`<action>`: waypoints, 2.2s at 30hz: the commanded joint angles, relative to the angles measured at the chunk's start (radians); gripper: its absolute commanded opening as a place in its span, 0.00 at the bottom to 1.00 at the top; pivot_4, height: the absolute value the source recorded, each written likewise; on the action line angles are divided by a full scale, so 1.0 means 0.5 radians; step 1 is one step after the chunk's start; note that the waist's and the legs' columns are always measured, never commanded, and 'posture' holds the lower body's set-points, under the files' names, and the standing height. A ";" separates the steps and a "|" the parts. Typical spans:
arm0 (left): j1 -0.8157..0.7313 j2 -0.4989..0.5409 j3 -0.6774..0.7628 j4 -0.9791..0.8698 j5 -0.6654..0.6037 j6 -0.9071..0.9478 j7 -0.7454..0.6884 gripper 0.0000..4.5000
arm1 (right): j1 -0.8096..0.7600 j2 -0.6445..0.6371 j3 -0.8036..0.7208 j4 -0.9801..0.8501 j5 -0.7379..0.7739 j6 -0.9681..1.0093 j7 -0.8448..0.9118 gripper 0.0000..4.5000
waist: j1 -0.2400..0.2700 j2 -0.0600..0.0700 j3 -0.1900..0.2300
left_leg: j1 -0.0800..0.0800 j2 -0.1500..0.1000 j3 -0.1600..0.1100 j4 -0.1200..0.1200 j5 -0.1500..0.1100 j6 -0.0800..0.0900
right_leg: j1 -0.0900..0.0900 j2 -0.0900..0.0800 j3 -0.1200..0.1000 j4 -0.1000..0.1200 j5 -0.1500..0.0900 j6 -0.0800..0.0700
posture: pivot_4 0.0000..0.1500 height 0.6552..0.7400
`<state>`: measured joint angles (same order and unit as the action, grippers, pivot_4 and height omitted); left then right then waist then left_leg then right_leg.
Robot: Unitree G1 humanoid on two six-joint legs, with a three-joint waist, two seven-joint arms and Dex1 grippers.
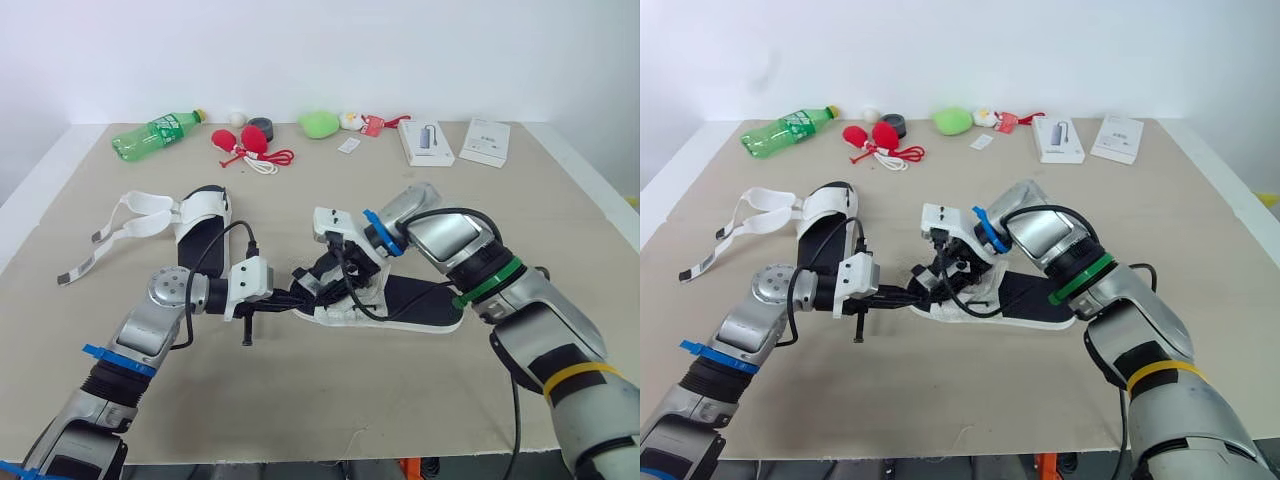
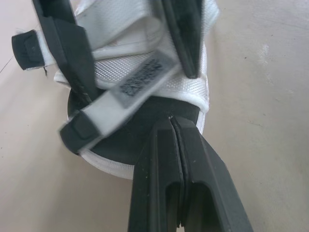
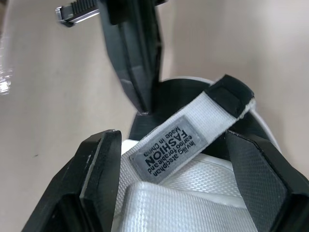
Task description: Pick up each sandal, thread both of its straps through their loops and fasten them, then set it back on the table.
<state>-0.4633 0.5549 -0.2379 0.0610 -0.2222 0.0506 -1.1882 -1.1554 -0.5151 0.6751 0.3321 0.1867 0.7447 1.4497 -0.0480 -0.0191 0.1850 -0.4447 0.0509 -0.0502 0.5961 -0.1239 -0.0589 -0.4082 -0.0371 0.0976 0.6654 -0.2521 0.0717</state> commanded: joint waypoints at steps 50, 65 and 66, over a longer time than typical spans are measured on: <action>-0.143 -0.067 0.023 -0.012 -0.084 0.138 -0.119 0.00 | 0.486 0.163 -0.821 0.090 0.094 -1.709 0.175 0.02 | -0.005 -0.001 0.000 | -0.001 0.000 -0.006 -0.002 0.000 0.000 | 0.001 0.003 -0.004 0.000 0.002 0.006 | 1.00 1.00; -0.219 -0.148 0.106 0.176 -0.073 0.099 0.004 0.00 | 0.507 0.208 -0.851 0.080 0.210 -2.043 0.310 0.02 | -0.003 -0.001 0.000 | -0.001 0.000 -0.007 -0.002 0.000 0.000 | 0.002 0.004 -0.004 0.000 0.003 0.005 | 1.00 1.00; -0.230 -0.145 0.097 0.192 -0.064 0.085 -0.010 0.00 | 0.507 0.209 -0.851 0.084 0.215 -2.053 0.310 0.02 | -0.003 -0.001 0.000 | -0.001 0.000 -0.007 -0.002 0.000 0.000 | 0.002 0.004 -0.004 0.000 0.003 0.005 | 1.00 1.00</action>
<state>-0.5654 0.4828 -0.1981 0.1522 -0.2461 0.0976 -1.1866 -0.8859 -0.4142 0.2744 0.4074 0.2628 -0.2546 1.5629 -0.0495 -0.0194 0.1851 -0.4452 0.0511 -0.0539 0.5950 -0.1239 -0.0591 -0.4072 -0.0353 0.0955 0.6653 -0.2508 0.0742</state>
